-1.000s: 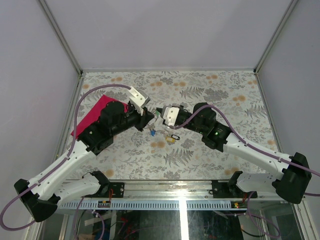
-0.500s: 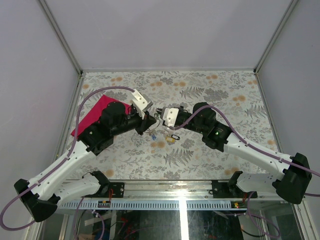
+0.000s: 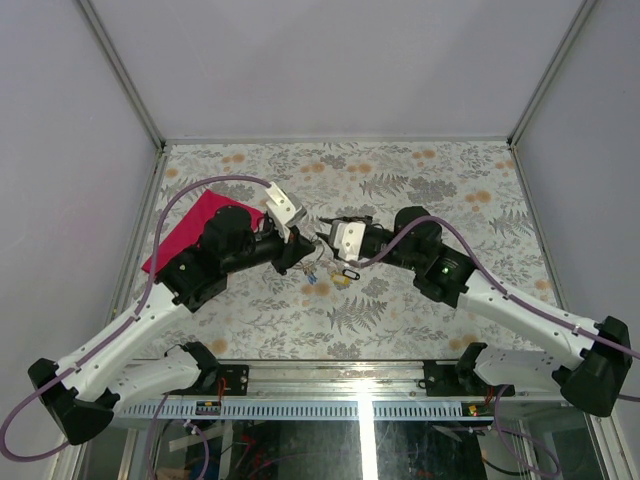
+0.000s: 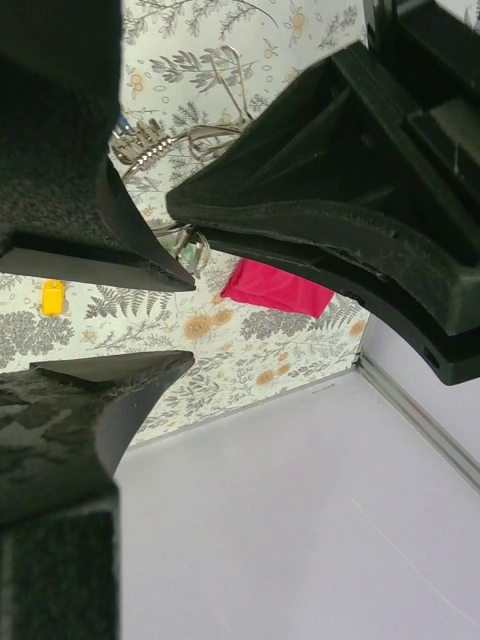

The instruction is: Put the keys on the keyring

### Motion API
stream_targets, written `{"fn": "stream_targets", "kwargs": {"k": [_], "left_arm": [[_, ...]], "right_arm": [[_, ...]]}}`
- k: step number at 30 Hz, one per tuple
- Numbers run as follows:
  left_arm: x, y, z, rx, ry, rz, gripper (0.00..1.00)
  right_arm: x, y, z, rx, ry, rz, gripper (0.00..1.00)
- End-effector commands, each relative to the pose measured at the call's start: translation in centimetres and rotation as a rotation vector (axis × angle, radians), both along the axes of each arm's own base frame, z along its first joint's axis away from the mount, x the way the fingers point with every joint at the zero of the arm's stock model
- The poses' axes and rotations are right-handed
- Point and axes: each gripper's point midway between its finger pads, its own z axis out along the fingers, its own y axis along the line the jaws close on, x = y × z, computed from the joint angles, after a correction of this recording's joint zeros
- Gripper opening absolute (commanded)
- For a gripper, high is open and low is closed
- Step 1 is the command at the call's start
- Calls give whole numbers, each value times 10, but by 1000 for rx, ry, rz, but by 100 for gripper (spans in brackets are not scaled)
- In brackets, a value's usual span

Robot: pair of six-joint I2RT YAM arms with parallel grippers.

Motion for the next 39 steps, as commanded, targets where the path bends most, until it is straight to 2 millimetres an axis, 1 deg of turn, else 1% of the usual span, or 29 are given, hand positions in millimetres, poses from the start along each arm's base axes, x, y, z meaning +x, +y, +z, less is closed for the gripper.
{"fn": "stream_targets", "kwargs": {"k": [1,4,7,10,13,17,19,22,26,31,35,39], "left_arm": [[-4,-3,16,-71,-23,-7,0],[-5,-4,18,-88,-18,-6,0],[-7,-5,20,-107,-10,-12,0],[-9,-5,26,-135,-10,-10,0],[-13,-6,35,-176,-6,-14,0],[-22,-9,46,-251,9,-37,0],[-24,-9,49,-286,15,-36,0],[-27,-8,52,-329,22,-33,0],[-32,-6,58,-370,27,-36,0],[-40,-5,66,-415,29,-56,0],[-43,-4,68,-434,37,-60,0],[-44,-4,70,-451,40,-61,0]], "right_arm": [[-22,-10,24,3,-45,65,39],[-29,-15,18,-27,-31,78,41],[-29,-22,15,-39,-26,56,43],[-29,-30,12,-32,-13,21,43],[-35,-33,9,-4,50,16,43],[-49,-29,9,73,200,51,44],[-53,-26,5,107,286,57,47],[-56,-23,0,154,359,58,50],[-55,-19,-1,215,418,52,54],[-57,-12,1,272,467,75,56],[-58,-5,3,325,508,103,55],[-56,2,-1,346,540,114,52]]}}
